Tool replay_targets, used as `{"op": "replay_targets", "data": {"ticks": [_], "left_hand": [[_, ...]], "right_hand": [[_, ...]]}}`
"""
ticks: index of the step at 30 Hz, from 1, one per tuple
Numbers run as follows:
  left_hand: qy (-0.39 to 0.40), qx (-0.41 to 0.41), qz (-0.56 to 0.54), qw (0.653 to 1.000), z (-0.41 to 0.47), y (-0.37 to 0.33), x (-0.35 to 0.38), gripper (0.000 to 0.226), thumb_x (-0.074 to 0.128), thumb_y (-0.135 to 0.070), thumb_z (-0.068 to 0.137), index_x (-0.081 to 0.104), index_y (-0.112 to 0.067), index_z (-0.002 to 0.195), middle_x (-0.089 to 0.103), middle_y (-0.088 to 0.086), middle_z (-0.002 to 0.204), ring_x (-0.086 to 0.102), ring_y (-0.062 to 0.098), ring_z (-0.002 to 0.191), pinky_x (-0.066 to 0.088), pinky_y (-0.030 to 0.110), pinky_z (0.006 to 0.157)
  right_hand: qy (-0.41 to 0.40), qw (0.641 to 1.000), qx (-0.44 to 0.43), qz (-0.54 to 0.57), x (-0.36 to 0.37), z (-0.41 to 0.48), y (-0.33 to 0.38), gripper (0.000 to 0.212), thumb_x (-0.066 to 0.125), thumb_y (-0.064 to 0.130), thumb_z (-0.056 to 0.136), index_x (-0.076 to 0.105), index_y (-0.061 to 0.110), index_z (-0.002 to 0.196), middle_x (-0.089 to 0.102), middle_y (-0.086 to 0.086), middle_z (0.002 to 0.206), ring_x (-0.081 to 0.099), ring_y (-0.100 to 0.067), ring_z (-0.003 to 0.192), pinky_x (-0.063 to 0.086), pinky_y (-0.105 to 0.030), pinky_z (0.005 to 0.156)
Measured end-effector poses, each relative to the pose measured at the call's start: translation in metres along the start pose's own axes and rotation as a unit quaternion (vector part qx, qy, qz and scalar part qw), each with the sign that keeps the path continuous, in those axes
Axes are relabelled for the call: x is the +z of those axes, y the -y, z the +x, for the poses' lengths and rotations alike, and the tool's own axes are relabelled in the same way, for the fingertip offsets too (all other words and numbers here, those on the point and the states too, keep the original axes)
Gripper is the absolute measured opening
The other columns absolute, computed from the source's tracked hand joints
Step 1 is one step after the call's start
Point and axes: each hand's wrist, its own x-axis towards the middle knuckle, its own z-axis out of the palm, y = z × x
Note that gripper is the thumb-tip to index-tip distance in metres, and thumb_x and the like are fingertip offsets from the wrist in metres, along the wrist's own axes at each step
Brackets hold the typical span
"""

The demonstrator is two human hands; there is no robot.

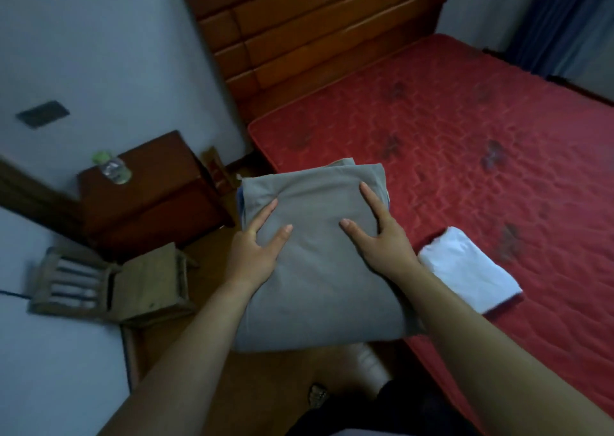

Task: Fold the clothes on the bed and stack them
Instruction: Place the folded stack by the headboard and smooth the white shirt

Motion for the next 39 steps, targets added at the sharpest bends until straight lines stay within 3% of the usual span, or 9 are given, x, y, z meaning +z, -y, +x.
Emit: {"op": "replay_targets", "data": {"ticks": [6, 10, 14, 18, 22, 26, 30, 33, 39], "left_hand": [[-0.042, -0.041, -0.027, 0.998, 0.062, 0.03, -0.037, 0.042, 0.058, -0.064, 0.076, 0.037, -0.074, 0.112, 0.045, -0.015, 0.127, 0.045, 0.008, 0.117, 0.042, 0.031, 0.099], [-0.055, -0.043, -0.045, 0.997, 0.12, 0.031, -0.047, 0.041, 0.059, -0.058, 0.079, 0.04, -0.071, 0.113, 0.045, -0.022, 0.121, 0.046, -0.007, 0.106, 0.038, 0.01, 0.084], [-0.088, -0.039, -0.056, 0.994, 0.174, 0.024, -0.058, 0.046, 0.061, -0.051, 0.082, 0.044, -0.058, 0.124, 0.049, -0.025, 0.119, 0.047, -0.018, 0.1, 0.035, -0.005, 0.074], [-0.113, -0.061, -0.048, 0.991, 0.221, 0.023, -0.072, 0.047, 0.057, -0.058, 0.081, 0.039, -0.063, 0.123, 0.048, -0.017, 0.129, 0.044, -0.005, 0.111, 0.036, 0.001, 0.077], [-0.136, -0.072, -0.059, 0.986, 0.274, 0.032, -0.089, 0.046, 0.057, -0.058, 0.081, 0.037, -0.066, 0.122, 0.042, -0.012, 0.139, 0.041, 0.004, 0.122, 0.038, 0.021, 0.096], [-0.147, -0.083, -0.052, 0.984, 0.343, 0.051, -0.117, 0.05, 0.057, -0.059, 0.08, 0.037, -0.062, 0.126, 0.038, -0.008, 0.144, 0.038, 0.011, 0.13, 0.038, 0.033, 0.105], [-0.15, -0.056, -0.04, 0.986, 0.426, 0.067, -0.151, 0.053, 0.058, -0.058, 0.08, 0.038, -0.057, 0.129, 0.038, -0.009, 0.145, 0.037, 0.009, 0.131, 0.036, 0.029, 0.106], [-0.133, -0.061, -0.013, 0.989, 0.486, 0.073, -0.171, 0.053, 0.057, -0.059, 0.08, 0.034, -0.061, 0.128, 0.04, -0.003, 0.144, 0.039, 0.014, 0.13, 0.037, 0.039, 0.107], [-0.079, -0.037, 0.01, 0.996, 0.591, 0.07, -0.173, 0.055, 0.056, -0.059, 0.081, 0.032, -0.059, 0.131, 0.042, 0.001, 0.14, 0.044, 0.017, 0.126, 0.041, 0.04, 0.104]], "right_hand": [[0.067, 0.998, -0.015, -0.003, 0.051, 0.083, 0.021, 0.066, 0.062, 0.053, 0.08, 0.025, 0.058, 0.134, 0.04, 0.026, 0.116, 0.044, 0.004, 0.103, 0.034, -0.01, 0.08], [0.093, 0.995, -0.022, -0.004, 0.07, 0.151, 0.026, 0.066, 0.062, 0.052, 0.081, 0.025, 0.055, 0.136, 0.038, 0.028, 0.122, 0.042, 0.003, 0.109, 0.036, -0.018, 0.088], [0.121, 0.992, -0.039, 0.01, 0.086, 0.219, 0.034, 0.066, 0.063, 0.051, 0.081, 0.026, 0.056, 0.136, 0.035, 0.033, 0.125, 0.04, 0.007, 0.113, 0.032, -0.005, 0.082], [0.152, 0.987, -0.049, 0.014, 0.103, 0.281, 0.048, 0.063, 0.062, 0.053, 0.081, 0.025, 0.063, 0.131, 0.033, 0.04, 0.123, 0.042, 0.012, 0.109, 0.034, -0.007, 0.082], [0.182, 0.981, -0.071, 0.006, 0.132, 0.342, 0.065, 0.064, 0.063, 0.049, 0.082, 0.026, 0.059, 0.134, 0.029, 0.061, 0.104, 0.037, 0.034, 0.094, 0.034, 0.006, 0.072], [0.198, 0.977, -0.071, 0.007, 0.172, 0.411, 0.079, 0.065, 0.063, 0.048, 0.082, 0.026, 0.058, 0.134, 0.026, 0.062, 0.106, 0.032, 0.037, 0.095, 0.032, 0.008, 0.073], [0.177, 0.982, -0.069, 0.005, 0.216, 0.48, 0.095, 0.066, 0.063, 0.047, 0.082, 0.026, 0.057, 0.135, 0.029, 0.052, 0.11, 0.039, 0.027, 0.098, 0.031, 0.0, 0.081], [0.162, 0.985, -0.054, 0.009, 0.238, 0.526, 0.106, 0.067, 0.063, 0.048, 0.081, 0.024, 0.059, 0.134, 0.029, 0.048, 0.115, 0.038, 0.017, 0.106, 0.031, -0.002, 0.082], [0.125, 0.992, -0.015, -0.016, 0.249, 0.61, 0.101, 0.074, 0.061, 0.052, 0.08, 0.015, 0.061, 0.137, 0.035, 0.023, 0.122, 0.041, -0.001, 0.109, 0.038, -0.023, 0.089]]}}
